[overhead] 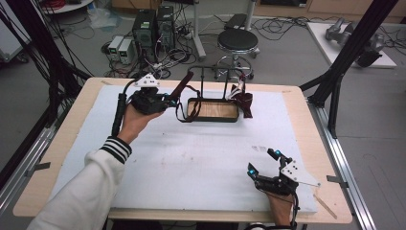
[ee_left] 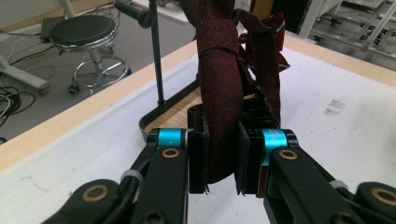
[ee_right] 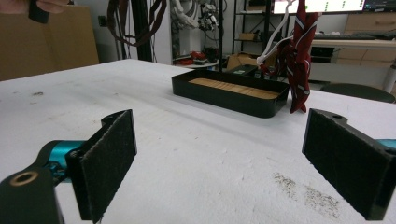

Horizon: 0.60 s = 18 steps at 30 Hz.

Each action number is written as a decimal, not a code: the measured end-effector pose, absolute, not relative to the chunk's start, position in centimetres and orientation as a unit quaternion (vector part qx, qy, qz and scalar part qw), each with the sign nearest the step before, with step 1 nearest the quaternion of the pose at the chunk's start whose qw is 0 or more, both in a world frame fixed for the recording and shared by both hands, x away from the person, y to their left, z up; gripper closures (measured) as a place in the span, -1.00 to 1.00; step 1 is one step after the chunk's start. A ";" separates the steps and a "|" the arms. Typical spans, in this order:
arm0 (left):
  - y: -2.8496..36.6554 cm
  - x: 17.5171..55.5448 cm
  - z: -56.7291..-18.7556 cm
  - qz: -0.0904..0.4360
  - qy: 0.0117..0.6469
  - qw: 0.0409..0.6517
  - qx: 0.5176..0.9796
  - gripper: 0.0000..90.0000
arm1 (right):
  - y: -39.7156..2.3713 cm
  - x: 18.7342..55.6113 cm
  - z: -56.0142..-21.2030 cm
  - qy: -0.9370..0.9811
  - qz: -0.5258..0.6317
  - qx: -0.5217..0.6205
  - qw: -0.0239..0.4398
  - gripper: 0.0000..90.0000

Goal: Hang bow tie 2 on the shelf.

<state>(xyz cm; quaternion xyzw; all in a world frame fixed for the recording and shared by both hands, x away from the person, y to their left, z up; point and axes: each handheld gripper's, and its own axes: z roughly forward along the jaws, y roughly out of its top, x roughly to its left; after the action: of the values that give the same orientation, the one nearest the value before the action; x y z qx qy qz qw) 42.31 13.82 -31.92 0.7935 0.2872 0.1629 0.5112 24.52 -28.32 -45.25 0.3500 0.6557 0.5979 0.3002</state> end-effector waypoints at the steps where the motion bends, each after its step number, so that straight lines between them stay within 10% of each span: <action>1: 13.6 42.5 -31.9 0.162 0.286 0.514 0.792 0.73 | -28.3 24.5 -45.3 0.656 0.598 0.351 0.299 -0.80; 18: 10.5 44.9 -32.2 0.148 0.294 0.536 0.778 0.73 | -28.4 24.5 -45.3 0.652 0.602 0.353 0.298 -0.80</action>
<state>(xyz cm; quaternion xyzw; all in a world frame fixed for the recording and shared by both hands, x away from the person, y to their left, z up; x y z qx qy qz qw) 44.95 10.51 -32.20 0.7777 0.2938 0.1483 0.5357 24.48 -28.38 -45.27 0.3526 0.6520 0.6016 0.2978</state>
